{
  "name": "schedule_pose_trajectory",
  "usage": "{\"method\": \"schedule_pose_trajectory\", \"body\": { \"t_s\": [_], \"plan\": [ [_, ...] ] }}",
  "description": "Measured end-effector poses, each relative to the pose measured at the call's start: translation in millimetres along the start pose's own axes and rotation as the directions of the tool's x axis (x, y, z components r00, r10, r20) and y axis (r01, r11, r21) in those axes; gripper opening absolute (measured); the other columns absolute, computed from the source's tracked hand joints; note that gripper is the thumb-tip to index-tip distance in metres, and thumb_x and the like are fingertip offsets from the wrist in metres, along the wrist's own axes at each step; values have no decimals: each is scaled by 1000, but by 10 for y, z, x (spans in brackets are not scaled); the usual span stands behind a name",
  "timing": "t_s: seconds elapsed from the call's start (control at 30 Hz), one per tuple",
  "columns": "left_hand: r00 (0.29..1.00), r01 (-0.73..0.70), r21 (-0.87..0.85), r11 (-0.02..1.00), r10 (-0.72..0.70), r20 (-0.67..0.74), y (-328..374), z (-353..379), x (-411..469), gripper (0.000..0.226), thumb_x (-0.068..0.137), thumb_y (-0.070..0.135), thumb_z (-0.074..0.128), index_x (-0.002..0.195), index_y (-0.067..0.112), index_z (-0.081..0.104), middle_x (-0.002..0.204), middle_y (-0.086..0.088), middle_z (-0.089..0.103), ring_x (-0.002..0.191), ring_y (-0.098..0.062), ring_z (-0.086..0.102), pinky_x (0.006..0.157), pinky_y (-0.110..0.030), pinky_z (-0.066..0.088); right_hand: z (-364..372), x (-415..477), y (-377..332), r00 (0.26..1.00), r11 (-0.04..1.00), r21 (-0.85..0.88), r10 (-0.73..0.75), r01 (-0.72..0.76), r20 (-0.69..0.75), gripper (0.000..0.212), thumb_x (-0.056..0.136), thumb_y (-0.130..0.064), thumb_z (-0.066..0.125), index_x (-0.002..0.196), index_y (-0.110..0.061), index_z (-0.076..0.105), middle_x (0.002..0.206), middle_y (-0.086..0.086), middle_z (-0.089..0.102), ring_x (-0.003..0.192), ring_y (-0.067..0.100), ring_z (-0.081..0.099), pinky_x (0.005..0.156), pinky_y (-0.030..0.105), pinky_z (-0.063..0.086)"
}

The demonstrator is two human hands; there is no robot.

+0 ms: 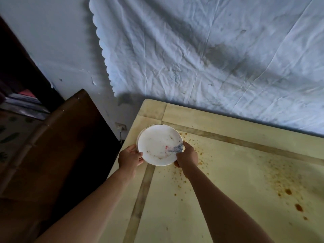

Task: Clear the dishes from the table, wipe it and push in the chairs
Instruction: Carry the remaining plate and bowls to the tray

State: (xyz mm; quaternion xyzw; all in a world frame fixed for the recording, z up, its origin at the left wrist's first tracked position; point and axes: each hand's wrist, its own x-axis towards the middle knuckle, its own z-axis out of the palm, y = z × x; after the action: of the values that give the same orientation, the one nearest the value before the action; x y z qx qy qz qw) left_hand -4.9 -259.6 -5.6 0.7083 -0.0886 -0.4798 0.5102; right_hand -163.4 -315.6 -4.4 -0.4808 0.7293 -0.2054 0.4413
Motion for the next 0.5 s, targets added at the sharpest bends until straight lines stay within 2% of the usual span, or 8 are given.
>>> {"method": "schedule_pose_trajectory", "body": {
  "t_s": [0.07,0.13,0.27,0.33,0.43,0.5],
  "plan": [
    [1000,6,12,1000,-6,11,-2,-9,27,49,83,-9,58,130,6,52,125,-12,60,110,-30,60,89,-40,52,55,11,17,999,995,-88,-40,39,-8,47,77,-16,51,123,-25,58,97,6,70,84,29,69,72,45,60],
    [1000,5,16,1000,-6,23,3,-9,51,50,83,-10,57,130,6,52,125,-13,61,111,-30,60,90,-42,52,50,3,-18,998,980,-187,-66,62,-16,42,82,-16,51,123,-25,57,106,5,70,93,27,67,79,40,57],
    [999,5,30,1000,-6,36,46,7,111,51,85,-13,53,133,5,49,127,-13,59,114,-31,58,91,-42,50,34,81,-59,998,956,-290,-47,35,-36,31,88,-12,49,118,-14,57,113,8,66,103,28,62,81,34,50],
    [999,20,49,999,-23,45,64,25,156,50,86,-13,50,131,7,51,126,-14,59,113,-32,58,91,-43,49,70,123,-78,1000,977,-214,-1,-6,-31,28,87,-8,49,112,-8,61,108,11,66,99,29,63,79,35,51],
    [996,57,70,996,-61,60,122,59,179,49,87,-15,46,129,9,53,127,-15,58,114,-32,57,95,-47,48,94,176,-120,992,992,3,123,-123,-32,25,84,-2,47,104,-3,62,99,13,66,90,29,64,69,33,53],
    [992,99,42,994,-102,80,176,64,157,51,87,-15,46,132,10,50,127,-14,57,113,-33,57,94,-48,49,57,180,-115,985,975,150,169,-162,-30,23,82,1,45,97,0,61,94,14,65,86,28,63,67,34,54]
  ]
}}
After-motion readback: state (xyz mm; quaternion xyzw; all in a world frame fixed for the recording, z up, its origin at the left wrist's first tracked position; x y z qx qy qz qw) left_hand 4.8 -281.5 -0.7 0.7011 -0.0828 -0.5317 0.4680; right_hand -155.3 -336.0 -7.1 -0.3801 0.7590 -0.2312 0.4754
